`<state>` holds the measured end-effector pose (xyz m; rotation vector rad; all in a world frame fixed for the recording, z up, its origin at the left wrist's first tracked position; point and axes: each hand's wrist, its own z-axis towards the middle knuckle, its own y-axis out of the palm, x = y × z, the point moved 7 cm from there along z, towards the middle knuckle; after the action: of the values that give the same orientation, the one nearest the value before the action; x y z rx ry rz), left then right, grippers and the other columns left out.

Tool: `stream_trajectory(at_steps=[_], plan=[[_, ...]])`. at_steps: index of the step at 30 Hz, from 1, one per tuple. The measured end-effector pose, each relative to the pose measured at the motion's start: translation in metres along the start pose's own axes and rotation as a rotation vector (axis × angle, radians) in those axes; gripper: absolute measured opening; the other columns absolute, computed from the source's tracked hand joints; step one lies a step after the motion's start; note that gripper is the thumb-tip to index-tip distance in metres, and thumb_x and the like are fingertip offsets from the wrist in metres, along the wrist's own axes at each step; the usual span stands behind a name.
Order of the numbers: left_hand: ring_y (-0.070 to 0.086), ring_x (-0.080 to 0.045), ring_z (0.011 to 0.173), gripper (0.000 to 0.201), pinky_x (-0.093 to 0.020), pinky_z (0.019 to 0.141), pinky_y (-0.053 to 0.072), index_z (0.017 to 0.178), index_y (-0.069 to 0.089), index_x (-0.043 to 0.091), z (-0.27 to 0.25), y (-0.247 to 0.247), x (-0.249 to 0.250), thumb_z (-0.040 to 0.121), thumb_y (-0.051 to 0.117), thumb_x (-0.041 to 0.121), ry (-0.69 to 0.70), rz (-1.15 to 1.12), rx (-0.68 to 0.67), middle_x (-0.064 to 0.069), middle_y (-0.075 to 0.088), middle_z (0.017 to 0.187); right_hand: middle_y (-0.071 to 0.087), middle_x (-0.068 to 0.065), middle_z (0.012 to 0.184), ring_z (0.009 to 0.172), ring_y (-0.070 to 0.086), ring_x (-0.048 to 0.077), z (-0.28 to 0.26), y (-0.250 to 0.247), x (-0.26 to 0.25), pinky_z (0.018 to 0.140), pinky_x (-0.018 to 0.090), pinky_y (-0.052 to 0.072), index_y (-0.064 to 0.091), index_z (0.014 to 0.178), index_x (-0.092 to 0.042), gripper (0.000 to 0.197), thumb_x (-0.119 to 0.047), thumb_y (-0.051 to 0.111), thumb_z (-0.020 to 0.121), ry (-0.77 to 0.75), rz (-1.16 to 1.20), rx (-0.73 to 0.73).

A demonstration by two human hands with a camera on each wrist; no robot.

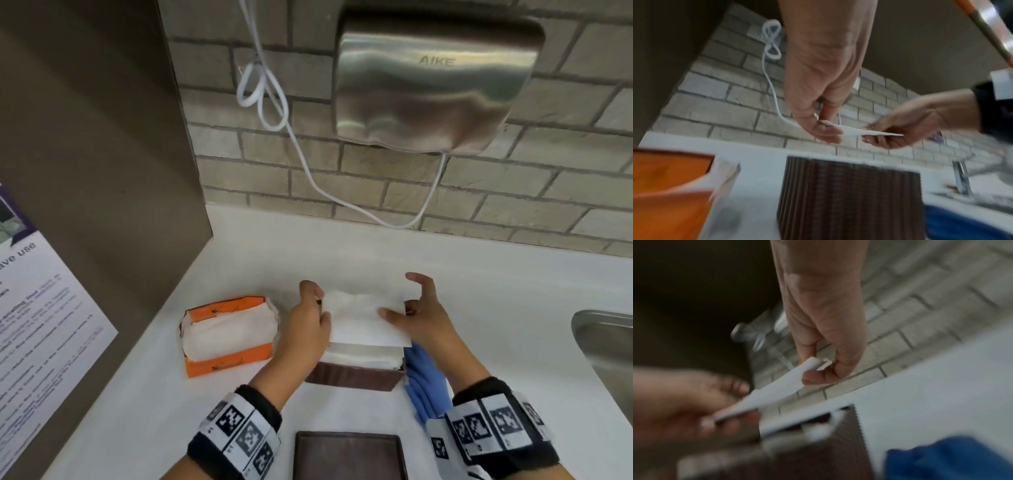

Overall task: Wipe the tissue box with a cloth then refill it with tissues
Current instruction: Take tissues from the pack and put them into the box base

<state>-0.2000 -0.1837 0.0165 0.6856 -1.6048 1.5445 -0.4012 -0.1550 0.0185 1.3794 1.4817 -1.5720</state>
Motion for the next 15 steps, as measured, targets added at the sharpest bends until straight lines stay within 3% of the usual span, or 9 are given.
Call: stream_trajectory(at_steps=[2, 4, 5, 7, 9, 11, 12, 14, 15], plan=[[0.05, -0.015, 0.067, 0.025, -0.02, 0.065, 0.046, 0.114, 0.04, 0.012, -0.003, 0.007, -0.005, 0.091, 0.046, 0.003, 0.035, 0.148, 0.04, 0.005, 0.044, 0.074, 0.054, -0.002, 0.062, 0.056, 0.053, 0.008, 0.001, 0.012, -0.001, 0.046, 0.008, 0.041, 0.027, 0.135, -0.022, 0.073, -0.008, 0.072, 0.08, -0.124, -0.286, 0.033], [0.046, -0.012, 0.071, 0.024, -0.013, 0.063, 0.034, 0.116, 0.043, 0.009, -0.006, 0.009, -0.005, 0.093, 0.045, 0.004, 0.059, 0.228, 0.049, 0.006, 0.042, 0.077, 0.05, -0.006, 0.062, 0.055, 0.051, 0.006, 0.001, 0.025, 0.004, 0.045, 0.012, 0.039, 0.024, 0.139, -0.022, 0.074, -0.007, 0.069, 0.082, -0.163, -0.481, 0.005], [0.049, -0.012, 0.074, 0.026, -0.014, 0.064, 0.035, 0.117, 0.045, 0.01, -0.008, 0.008, -0.003, 0.092, 0.047, 0.005, 0.046, 0.275, 0.05, 0.005, 0.046, 0.079, 0.052, -0.005, 0.066, 0.058, 0.053, 0.01, 0.001, 0.03, 0.006, 0.047, 0.014, 0.038, 0.021, 0.14, -0.022, 0.075, -0.008, 0.068, 0.083, -0.163, -0.566, -0.016], [0.059, -0.013, 0.079, 0.033, -0.017, 0.07, 0.045, 0.111, 0.057, 0.013, -0.011, 0.007, -0.001, 0.08, 0.066, 0.009, 0.079, 0.439, 0.09, 0.002, 0.06, 0.085, 0.059, 0.006, 0.082, 0.069, 0.059, 0.021, -0.001, 0.033, 0.008, 0.055, 0.023, 0.045, 0.022, 0.142, -0.021, 0.079, -0.013, 0.072, 0.081, -0.199, -0.759, 0.009], [0.065, -0.016, 0.086, 0.041, -0.02, 0.082, 0.051, 0.099, 0.068, 0.014, -0.014, 0.021, 0.006, 0.06, 0.081, 0.012, 0.188, 0.677, 0.08, -0.003, 0.068, 0.092, 0.06, 0.017, 0.088, 0.069, 0.06, 0.032, -0.006, 0.038, 0.001, 0.053, 0.032, 0.049, 0.044, 0.133, -0.015, 0.083, -0.015, 0.086, 0.062, -0.35, -0.973, 0.084], [0.065, -0.019, 0.095, 0.041, -0.026, 0.093, 0.049, 0.098, 0.071, 0.014, -0.016, 0.042, 0.005, 0.058, 0.081, 0.016, 0.252, 0.767, -0.05, -0.004, 0.069, 0.1, 0.061, 0.023, 0.089, 0.07, 0.06, 0.039, -0.009, 0.043, -0.007, 0.054, 0.037, 0.051, 0.064, 0.113, -0.006, 0.071, -0.01, 0.091, 0.048, -0.44, -1.09, 0.148], [0.064, -0.021, 0.095, 0.035, -0.03, 0.098, 0.046, 0.097, 0.07, 0.014, -0.018, 0.049, 0.003, 0.062, 0.078, 0.016, 0.265, 0.779, -0.139, -0.004, 0.069, 0.098, 0.061, 0.021, 0.094, 0.077, 0.06, 0.038, -0.011, 0.049, -0.004, 0.06, 0.039, 0.051, 0.066, 0.11, -0.005, 0.059, -0.009, 0.087, 0.055, -0.415, -1.113, 0.079], [0.061, -0.03, 0.093, 0.022, -0.045, 0.108, 0.035, 0.098, 0.067, 0.009, -0.021, 0.058, -0.001, 0.077, 0.061, 0.009, 0.289, 0.8, -0.272, -0.009, 0.069, 0.093, 0.057, 0.013, 0.112, 0.098, 0.057, 0.03, -0.009, 0.06, 0.013, 0.08, 0.035, 0.049, 0.059, 0.12, -0.009, 0.04, -0.016, 0.067, 0.082, -0.299, -1.126, -0.099], [0.061, -0.031, 0.09, 0.019, -0.047, 0.106, 0.036, 0.097, 0.066, 0.008, -0.022, 0.054, 0.001, 0.082, 0.054, 0.007, 0.315, 0.738, -0.253, -0.011, 0.068, 0.091, 0.053, 0.01, 0.12, 0.107, 0.054, 0.026, -0.007, 0.065, 0.022, 0.088, 0.031, 0.045, 0.053, 0.127, -0.012, 0.038, -0.02, 0.057, 0.09, -0.27, -1.158, -0.178]])
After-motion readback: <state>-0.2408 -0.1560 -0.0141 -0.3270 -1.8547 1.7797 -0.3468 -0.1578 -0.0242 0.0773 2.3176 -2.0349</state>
